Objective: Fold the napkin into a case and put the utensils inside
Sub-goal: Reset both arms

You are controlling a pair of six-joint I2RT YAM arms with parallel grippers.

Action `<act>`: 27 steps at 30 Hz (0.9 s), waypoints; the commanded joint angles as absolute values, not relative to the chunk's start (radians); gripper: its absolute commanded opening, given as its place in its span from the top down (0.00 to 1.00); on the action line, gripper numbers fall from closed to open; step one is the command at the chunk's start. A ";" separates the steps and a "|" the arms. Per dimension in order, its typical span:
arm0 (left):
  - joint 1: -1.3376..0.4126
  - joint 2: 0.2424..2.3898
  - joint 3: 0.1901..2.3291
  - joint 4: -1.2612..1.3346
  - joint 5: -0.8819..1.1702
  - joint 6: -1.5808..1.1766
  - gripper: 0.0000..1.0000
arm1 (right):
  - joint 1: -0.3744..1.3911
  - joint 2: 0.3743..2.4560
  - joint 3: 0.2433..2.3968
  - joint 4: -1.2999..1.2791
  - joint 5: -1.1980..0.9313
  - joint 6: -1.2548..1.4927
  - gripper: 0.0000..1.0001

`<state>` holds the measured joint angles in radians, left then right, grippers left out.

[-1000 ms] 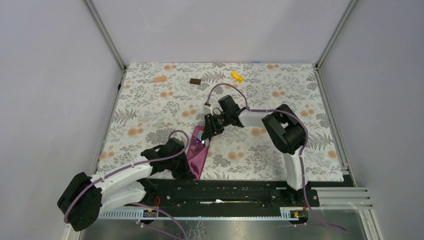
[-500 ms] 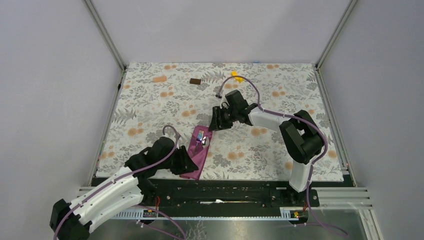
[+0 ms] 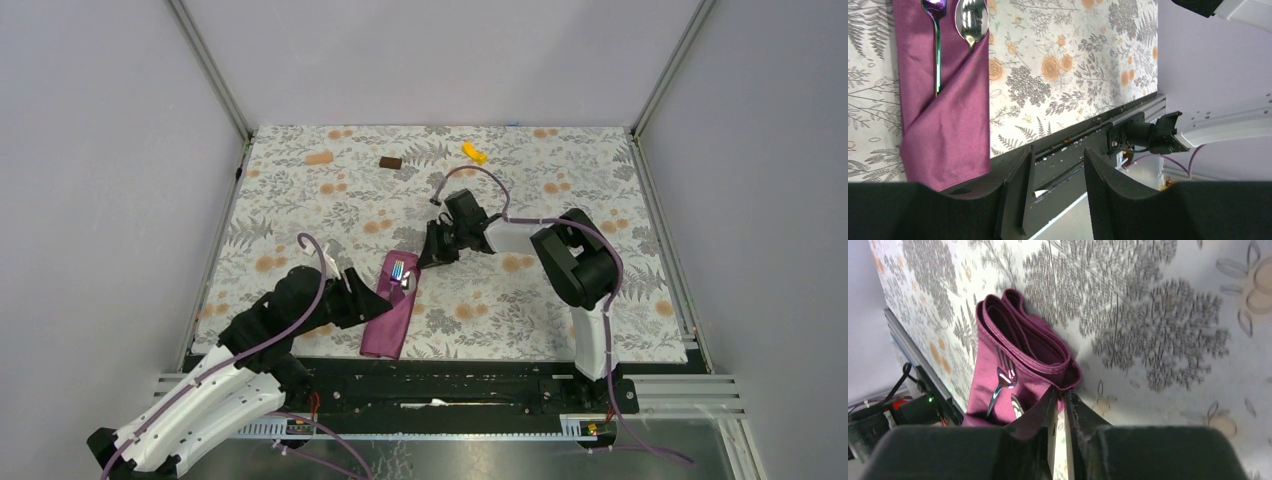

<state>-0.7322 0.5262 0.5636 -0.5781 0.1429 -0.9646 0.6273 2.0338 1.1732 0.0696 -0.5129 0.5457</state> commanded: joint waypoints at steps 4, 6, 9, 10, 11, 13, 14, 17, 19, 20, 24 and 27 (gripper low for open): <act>-0.735 0.518 0.570 -0.553 0.016 -0.993 0.52 | 0.640 2.154 1.332 0.106 -0.508 0.524 0.91; -0.735 0.527 0.547 -0.528 0.004 -1.026 0.51 | 0.640 2.175 1.377 0.070 -0.485 0.502 0.91; -0.733 0.564 0.545 -0.494 -0.062 -1.047 0.48 | 0.640 2.170 1.404 0.030 -0.455 0.475 0.85; -0.732 0.580 0.550 -0.486 -0.073 -1.047 0.47 | 0.640 2.161 1.406 0.018 -0.450 0.472 0.80; -0.729 0.595 0.560 -0.480 -0.083 -1.045 0.47 | 0.640 2.145 1.407 0.008 -0.446 0.467 0.75; -0.725 0.629 0.582 -0.453 -0.087 -1.022 0.45 | 0.640 2.099 1.405 -0.034 -0.439 0.460 0.64; -0.723 0.640 0.596 -0.439 -0.086 -1.003 0.44 | 0.640 2.067 1.407 -0.059 -0.429 0.455 0.58; -0.723 0.668 0.683 -0.444 -0.099 -0.891 0.35 | 0.640 1.915 1.428 -0.204 -0.387 0.409 0.44; -0.723 0.672 0.763 -0.459 -0.114 -0.803 0.29 | 0.640 1.797 1.430 -0.316 -0.333 0.375 0.34; -0.723 0.671 0.805 -0.465 -0.126 -0.754 0.22 | 0.640 1.726 1.419 -0.360 -0.299 0.361 0.21; -0.722 0.667 1.009 -0.463 -0.160 -0.567 0.02 | 0.641 1.472 1.399 -0.581 -0.146 0.295 0.00; -0.722 0.671 1.154 -0.452 -0.174 -0.442 0.01 | 0.640 1.299 1.441 -0.754 -0.013 0.271 0.00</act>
